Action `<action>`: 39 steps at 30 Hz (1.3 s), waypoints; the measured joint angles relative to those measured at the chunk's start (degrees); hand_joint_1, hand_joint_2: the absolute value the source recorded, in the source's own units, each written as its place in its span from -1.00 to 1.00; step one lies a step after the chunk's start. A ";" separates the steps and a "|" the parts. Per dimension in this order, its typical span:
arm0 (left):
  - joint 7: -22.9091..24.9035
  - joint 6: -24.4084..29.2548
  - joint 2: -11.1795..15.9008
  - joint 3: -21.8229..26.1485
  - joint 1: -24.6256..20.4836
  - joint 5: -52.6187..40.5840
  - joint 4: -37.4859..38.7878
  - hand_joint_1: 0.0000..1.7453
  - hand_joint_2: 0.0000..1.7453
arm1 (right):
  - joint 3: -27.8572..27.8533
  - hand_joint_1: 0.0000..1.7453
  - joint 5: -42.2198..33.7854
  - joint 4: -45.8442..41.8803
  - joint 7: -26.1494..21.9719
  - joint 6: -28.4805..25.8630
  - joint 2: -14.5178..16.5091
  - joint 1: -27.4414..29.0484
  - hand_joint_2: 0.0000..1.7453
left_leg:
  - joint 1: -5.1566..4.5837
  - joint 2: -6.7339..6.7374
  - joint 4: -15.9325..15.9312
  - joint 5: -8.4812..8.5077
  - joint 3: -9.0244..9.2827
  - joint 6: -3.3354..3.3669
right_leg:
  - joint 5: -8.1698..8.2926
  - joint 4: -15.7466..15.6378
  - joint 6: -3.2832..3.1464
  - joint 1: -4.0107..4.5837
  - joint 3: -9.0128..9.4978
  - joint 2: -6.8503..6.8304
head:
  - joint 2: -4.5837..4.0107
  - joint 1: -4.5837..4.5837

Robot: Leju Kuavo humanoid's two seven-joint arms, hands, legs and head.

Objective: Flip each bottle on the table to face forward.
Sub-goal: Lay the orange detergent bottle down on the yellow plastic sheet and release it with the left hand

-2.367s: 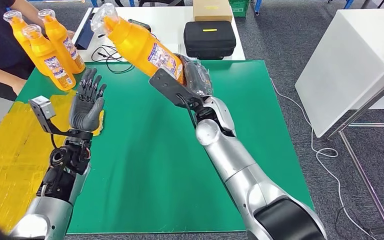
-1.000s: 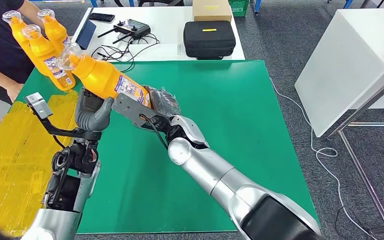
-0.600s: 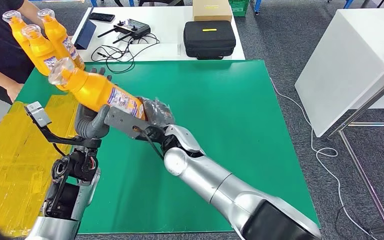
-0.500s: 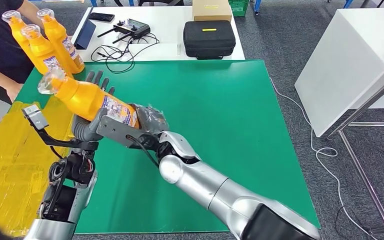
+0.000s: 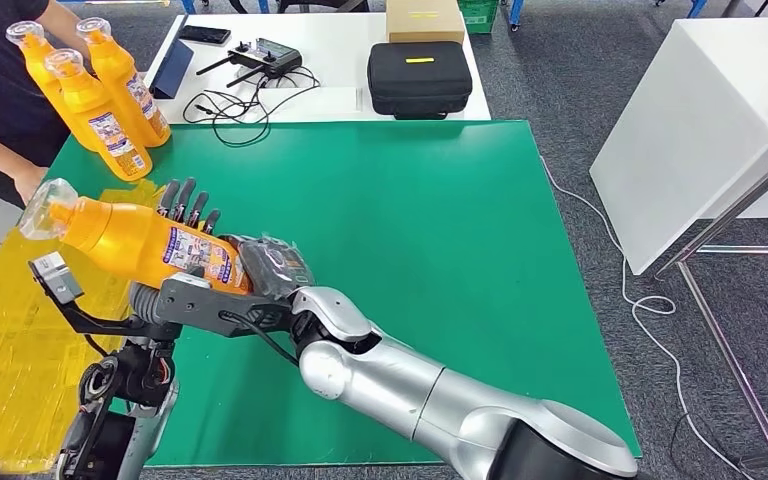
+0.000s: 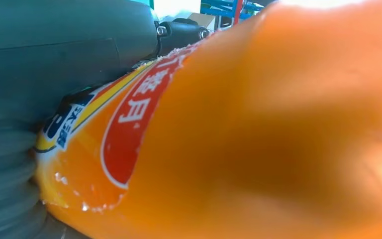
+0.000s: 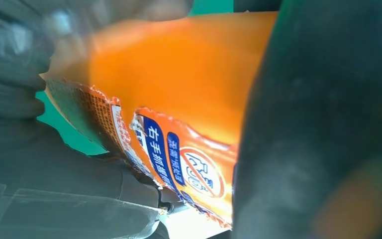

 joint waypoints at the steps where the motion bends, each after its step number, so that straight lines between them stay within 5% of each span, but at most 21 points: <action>1: -0.01 0.11 0.12 0.00 0.32 -0.02 -0.40 0.76 1.00 | 0.22 1.00 -0.05 -0.10 0.00 0.02 0.00 -0.01 1.00 | 0.00 0.00 0.00 0.00 0.00 0.00 | 0.00 0.00 0.00 0.00 0.00 0.00 | 0.00 0.00; 2: -0.06 0.24 0.24 0.00 0.73 -0.07 -0.89 1.00 1.00 | 0.44 1.00 -0.11 -0.20 0.00 0.03 0.00 -0.01 1.00 | 0.00 0.00 0.00 0.00 0.00 0.00 | 0.00 0.00 0.00 0.00 0.00 0.01 | 0.00 0.00; 23: -1.53 5.23 1.17 0.99 6.74 -3.68 -9.50 1.00 1.00 | 2.38 1.00 1.05 1.16 -3.16 -1.42 0.34 -0.01 1.00 | 0.00 0.01 0.00 0.00 0.02 0.00 | 0.00 -0.01 -0.01 0.01 -0.01 0.01 | -0.01 0.00; 24: -1.51 5.39 1.17 1.13 6.97 -3.77 -9.83 1.00 1.00 | 2.11 0.78 1.32 1.62 -3.76 -1.76 0.38 -0.10 1.00 | 0.00 0.01 0.00 0.00 0.02 0.00 | 0.00 0.00 -0.01 0.01 -0.01 0.01 | 0.00 0.00; 25: -1.45 5.50 1.16 1.33 7.21 -3.86 -10.16 1.00 1.00 | 1.68 0.28 1.71 2.23 -4.60 -1.99 0.46 -0.23 1.00 | 0.00 0.01 0.00 0.00 0.02 0.00 | 0.00 -0.01 -0.01 0.01 -0.01 0.01 | 0.00 -0.01; 27: -1.25 5.41 1.13 1.89 7.57 -4.20 -10.75 1.00 1.00 | 0.22 -0.72 3.27 3.67 -6.57 -2.21 0.64 -0.43 0.00 | 0.00 -0.01 0.00 0.00 0.02 0.00 | 0.00 -0.01 -0.01 0.01 -0.01 0.00 | 0.00 0.00; 28: -1.15 5.33 1.09 2.19 7.69 -4.47 -11.04 1.00 1.00 | -0.73 -1.00 4.59 4.32 -7.47 -2.20 0.69 -0.45 -0.50 | 0.00 -0.03 0.00 0.00 0.02 0.00 | 0.00 -0.01 -0.01 0.01 0.00 -0.01 | 0.00 0.00; 29: -1.11 5.36 1.04 2.51 7.77 -4.99 -11.36 1.00 1.00 | -1.87 -1.00 6.25 4.84 -8.33 -2.17 0.68 -0.40 -1.00 | 0.00 -0.04 0.00 0.00 0.01 0.00 | 0.00 -0.01 -0.01 0.01 0.00 -0.01 | 0.00 0.01; 39: -3.34 10.57 0.43 5.09 7.85 -11.85 -13.96 1.00 1.00 | -14.37 -1.00 17.92 4.41 -12.21 -1.52 -0.50 1.87 -1.00 | 0.01 -0.07 0.00 0.00 0.01 0.00 | 0.00 0.00 0.00 0.00 0.02 -0.04 | 0.00 0.02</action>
